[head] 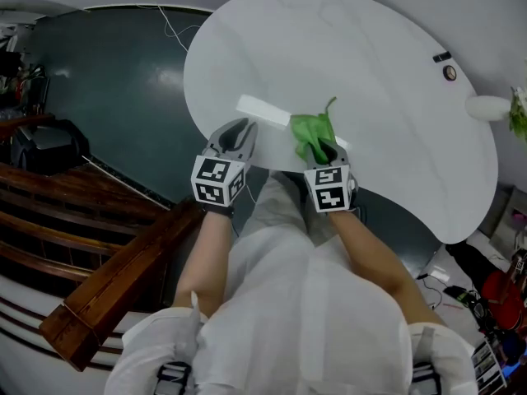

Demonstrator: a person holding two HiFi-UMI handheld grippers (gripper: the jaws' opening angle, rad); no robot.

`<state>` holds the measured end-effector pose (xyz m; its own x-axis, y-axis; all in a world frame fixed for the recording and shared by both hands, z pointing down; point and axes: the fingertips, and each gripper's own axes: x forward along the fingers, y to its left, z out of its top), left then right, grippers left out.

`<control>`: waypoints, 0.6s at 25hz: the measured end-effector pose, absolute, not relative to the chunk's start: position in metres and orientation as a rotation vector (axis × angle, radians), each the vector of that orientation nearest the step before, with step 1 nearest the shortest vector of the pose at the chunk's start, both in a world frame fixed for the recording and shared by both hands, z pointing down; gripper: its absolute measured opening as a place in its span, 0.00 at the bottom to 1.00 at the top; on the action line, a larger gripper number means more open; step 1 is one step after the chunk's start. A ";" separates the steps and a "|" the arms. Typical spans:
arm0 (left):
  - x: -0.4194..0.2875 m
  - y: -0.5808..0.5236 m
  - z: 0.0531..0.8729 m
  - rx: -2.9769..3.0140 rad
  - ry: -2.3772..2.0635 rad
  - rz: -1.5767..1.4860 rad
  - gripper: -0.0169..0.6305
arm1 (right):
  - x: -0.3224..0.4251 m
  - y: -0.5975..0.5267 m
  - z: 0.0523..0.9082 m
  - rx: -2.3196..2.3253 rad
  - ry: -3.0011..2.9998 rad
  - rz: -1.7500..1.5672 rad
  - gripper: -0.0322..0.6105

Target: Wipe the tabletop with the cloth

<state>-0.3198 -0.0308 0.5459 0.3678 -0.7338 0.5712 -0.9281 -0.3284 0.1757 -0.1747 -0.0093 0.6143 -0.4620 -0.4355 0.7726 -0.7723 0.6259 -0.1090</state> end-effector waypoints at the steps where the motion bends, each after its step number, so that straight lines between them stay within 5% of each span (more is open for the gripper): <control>1: -0.330 -0.029 0.545 2.150 -1.447 0.542 0.15 | -0.187 -0.009 0.614 0.925 -2.124 0.582 0.16; 15: -0.463 -0.013 0.526 2.069 -1.600 0.527 0.14 | -0.365 -0.001 0.608 0.623 -2.235 0.441 0.16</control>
